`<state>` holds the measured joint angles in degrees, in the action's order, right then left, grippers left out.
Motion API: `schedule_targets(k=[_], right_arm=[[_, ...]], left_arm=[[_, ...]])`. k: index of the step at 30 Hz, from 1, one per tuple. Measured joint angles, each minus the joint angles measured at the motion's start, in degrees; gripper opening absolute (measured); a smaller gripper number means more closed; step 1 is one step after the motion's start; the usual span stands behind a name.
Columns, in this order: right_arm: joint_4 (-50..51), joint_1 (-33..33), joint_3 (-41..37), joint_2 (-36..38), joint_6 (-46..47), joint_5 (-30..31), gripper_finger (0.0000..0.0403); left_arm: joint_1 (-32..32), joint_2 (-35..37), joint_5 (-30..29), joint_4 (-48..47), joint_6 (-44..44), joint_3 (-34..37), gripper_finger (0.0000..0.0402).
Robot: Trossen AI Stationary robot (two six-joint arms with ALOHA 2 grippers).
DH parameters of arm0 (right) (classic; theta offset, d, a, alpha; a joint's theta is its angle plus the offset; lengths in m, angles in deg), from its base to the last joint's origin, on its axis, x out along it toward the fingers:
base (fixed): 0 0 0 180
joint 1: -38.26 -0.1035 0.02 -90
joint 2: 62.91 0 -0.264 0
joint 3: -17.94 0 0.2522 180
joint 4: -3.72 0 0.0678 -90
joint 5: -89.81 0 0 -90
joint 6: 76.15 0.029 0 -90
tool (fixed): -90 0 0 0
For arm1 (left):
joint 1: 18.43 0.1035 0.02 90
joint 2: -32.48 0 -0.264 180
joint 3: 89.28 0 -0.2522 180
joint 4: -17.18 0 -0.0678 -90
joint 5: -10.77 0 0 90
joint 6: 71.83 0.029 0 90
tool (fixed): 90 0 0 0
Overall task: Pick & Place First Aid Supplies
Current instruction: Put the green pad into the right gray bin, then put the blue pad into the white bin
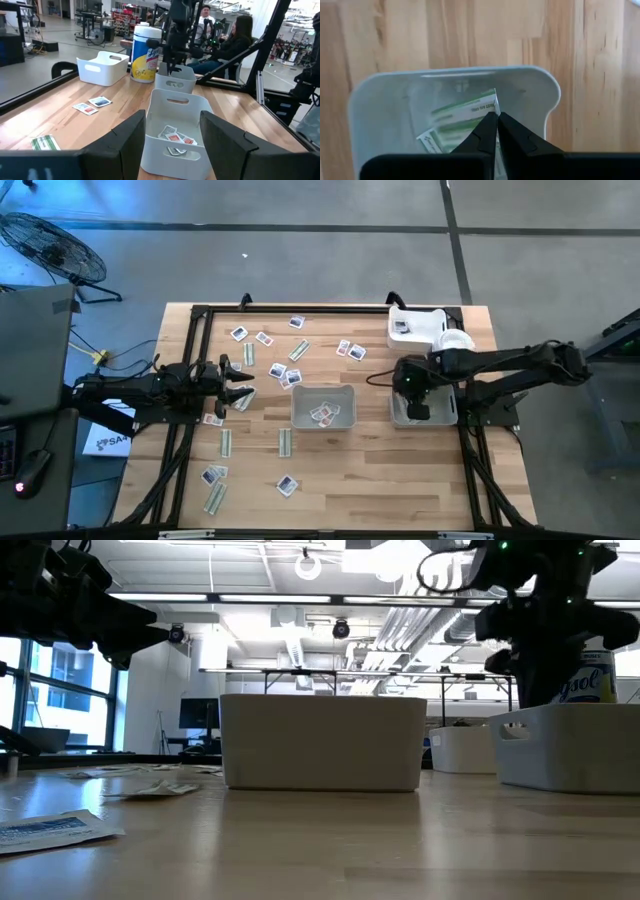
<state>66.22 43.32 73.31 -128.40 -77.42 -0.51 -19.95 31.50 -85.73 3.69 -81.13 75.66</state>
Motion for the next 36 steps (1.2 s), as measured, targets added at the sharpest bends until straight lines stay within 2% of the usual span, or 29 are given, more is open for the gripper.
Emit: schedule_targets(k=[6,8,13,16,20,23,27,32,36], right_arm=[[0.8,0.6,0.2,-4.8,1.9,1.1,0.0041],[4.7,0.6,2.3,-6.3,3.5,1.5,0.0055],[16.8,0.4,14.4,-8.0,8.1,4.3,0.0093],[18.9,0.9,21.1,-8.1,8.4,8.2,0.0116],[11.1,3.8,24.7,-8.2,5.2,14.1,0.0136],[2.3,7.4,24.8,-10.7,3.3,14.6,0.014],[-6.2,11.2,25.0,-18.7,-1.7,13.0,0.014],[-14.7,12.4,26.6,-30.7,-6.4,14.3,0.0148],[-19.5,13.1,26.6,-37.6,-6.3,13.2,0.0158]], left_arm=[[0.0,0.0,0.0,0.0,0.0,0.0,0.0186],[0.0,0.0,0.0,0.0,0.0,0.0,0.0186],[0.0,0.0,0.0,0.0,0.0,0.0,0.0186],[0.0,0.0,0.0,0.0,0.0,0.0,0.0186],[0.0,0.0,0.0,0.0,0.0,0.0,0.0186],[0.0,0.0,0.0,0.0,0.0,0.0,0.0186],[0.0,0.0,0.0,0.0,0.0,0.0,0.0186],[0.0,0.0,0.0,0.0,0.0,0.0,0.0186],[0.0,0.0,0.0,0.0,0.0,0.0,0.0186]])
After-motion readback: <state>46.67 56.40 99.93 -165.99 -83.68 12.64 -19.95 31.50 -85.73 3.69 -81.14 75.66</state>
